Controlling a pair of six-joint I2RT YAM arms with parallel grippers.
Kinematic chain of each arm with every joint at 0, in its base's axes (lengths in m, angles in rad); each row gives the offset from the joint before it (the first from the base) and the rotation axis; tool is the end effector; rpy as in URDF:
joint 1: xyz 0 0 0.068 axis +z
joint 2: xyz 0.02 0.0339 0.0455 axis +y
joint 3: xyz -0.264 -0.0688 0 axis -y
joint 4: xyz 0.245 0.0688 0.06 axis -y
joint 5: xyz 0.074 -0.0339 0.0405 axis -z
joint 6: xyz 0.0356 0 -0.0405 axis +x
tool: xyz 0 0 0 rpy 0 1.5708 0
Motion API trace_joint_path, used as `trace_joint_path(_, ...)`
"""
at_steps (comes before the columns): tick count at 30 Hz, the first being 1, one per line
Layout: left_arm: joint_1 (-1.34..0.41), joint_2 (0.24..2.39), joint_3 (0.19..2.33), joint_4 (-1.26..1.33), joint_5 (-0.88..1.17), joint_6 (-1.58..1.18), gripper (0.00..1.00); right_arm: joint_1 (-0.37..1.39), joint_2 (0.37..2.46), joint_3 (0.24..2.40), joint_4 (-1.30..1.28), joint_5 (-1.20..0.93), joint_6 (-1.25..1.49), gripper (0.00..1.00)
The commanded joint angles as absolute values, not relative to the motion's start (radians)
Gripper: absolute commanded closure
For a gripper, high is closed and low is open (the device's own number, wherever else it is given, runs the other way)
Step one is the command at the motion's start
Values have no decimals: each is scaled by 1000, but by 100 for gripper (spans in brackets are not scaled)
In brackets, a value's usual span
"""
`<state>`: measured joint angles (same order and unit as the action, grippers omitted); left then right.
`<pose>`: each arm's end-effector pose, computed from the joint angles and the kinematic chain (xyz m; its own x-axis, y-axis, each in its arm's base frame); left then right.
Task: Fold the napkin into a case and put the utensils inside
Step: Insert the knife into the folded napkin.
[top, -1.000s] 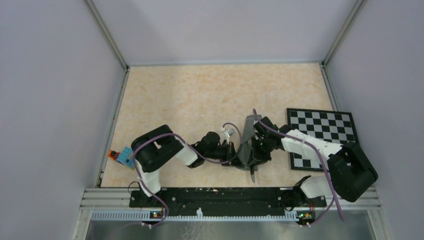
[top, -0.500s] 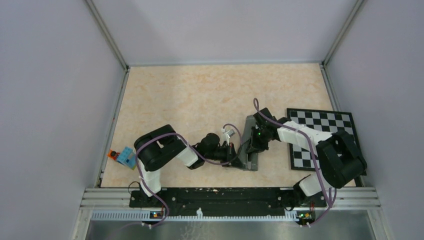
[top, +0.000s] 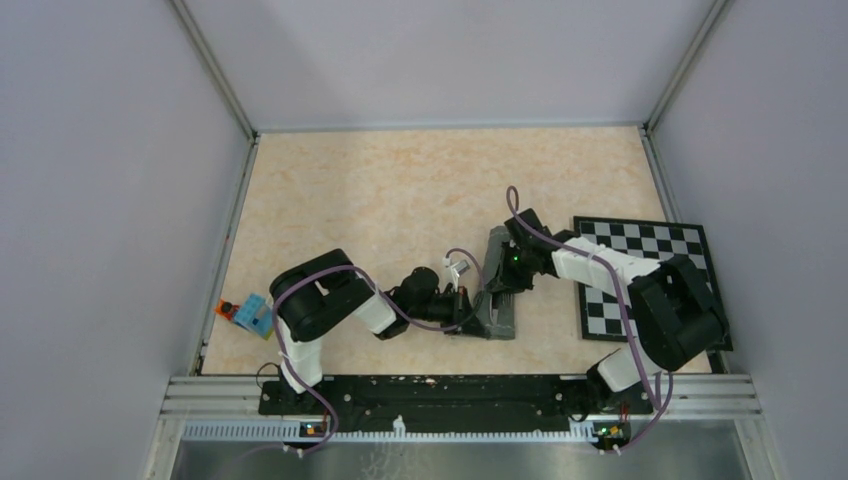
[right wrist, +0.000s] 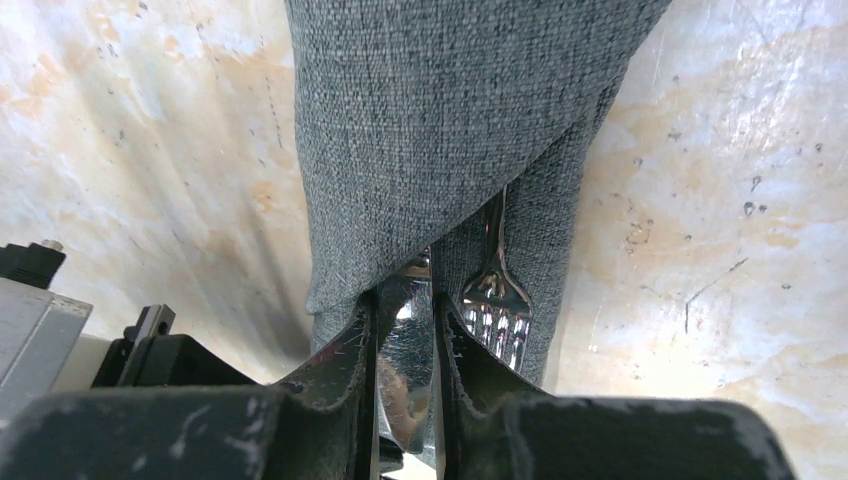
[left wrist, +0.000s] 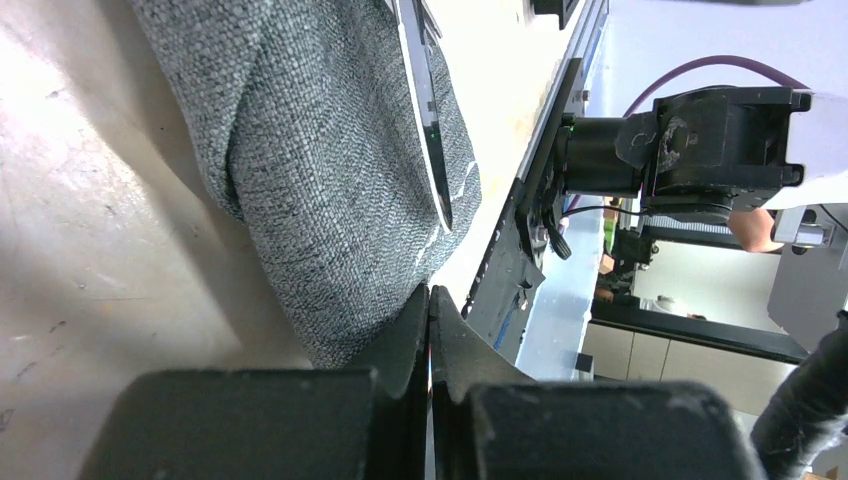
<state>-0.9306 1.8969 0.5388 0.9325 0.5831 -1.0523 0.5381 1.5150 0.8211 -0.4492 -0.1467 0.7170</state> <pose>0.1691 -0.2598 0.0940 -0.9639 0.0803 -0.2539 0.2660 0.3354 -0.9037 0.2354 0.1466 0.1671 -0.9563 0.1863 -0.2252 0.0920 0.9233 0.3728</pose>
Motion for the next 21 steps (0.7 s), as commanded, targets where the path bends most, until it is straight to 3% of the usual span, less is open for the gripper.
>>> trace_joint_path(1,-936,1913,525,969,583,-1046,100,523,1513,876,-365,-111,742,100)
trace_joint_path(10,-939,1910,520,976,582,-1046,100,523,1529,889,-352,-93,747,96)
trace_joint_path(21,-939,1873,511,973,568,-1045,100,523,1465,871,-377,-154,719,62)
